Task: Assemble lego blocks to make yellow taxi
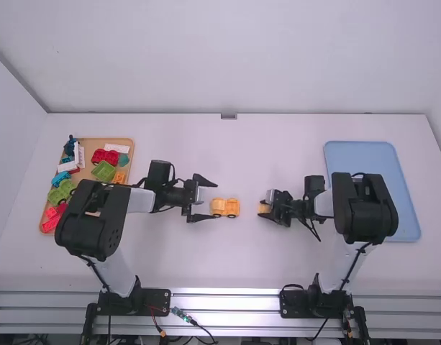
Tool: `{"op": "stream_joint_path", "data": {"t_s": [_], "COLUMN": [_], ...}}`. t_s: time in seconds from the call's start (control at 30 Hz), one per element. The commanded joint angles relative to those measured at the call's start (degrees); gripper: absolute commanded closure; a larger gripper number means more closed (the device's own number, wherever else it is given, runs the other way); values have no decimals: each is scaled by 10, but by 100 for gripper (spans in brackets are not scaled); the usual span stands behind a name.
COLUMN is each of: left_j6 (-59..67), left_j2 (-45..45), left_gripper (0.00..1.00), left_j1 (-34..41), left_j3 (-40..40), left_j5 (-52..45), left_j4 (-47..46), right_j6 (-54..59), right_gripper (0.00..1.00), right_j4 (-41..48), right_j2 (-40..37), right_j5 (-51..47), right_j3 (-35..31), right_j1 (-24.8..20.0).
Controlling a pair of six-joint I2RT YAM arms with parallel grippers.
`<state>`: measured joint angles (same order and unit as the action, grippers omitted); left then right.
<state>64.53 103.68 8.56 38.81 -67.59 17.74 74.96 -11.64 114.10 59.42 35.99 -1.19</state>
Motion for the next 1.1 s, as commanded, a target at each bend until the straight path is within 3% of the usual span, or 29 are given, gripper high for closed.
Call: {"op": "stream_joint_path", "data": {"t_s": [0.0, 0.07, 0.23, 0.57, 1.07], "left_j6": [10, 10, 10, -75, -165], "left_j2": [4, 4, 27, 128, 211], "left_gripper": [1, 1, 1, 1, 1], "left_j1": [10, 12, 12, 12, 53], "left_j3": [-6, -6, -6, 3, 76], "left_j5": [17, 26, 15, -40, 6], "left_j4": [-4, -4, 13, 155, 146], "right_j6": [-1, -1, -1, -1, 2], "right_gripper": [68, 75, 75, 73, 74], "right_j4": [1, 2, 1, -5, 134], "right_j2": [8, 8, 8, 8, 8], "right_j5": [10, 10, 10, 46, 51], "right_j3": [-4, -4, -4, -1, 86], "right_j1": [1, 1, 1, 1, 41]}}
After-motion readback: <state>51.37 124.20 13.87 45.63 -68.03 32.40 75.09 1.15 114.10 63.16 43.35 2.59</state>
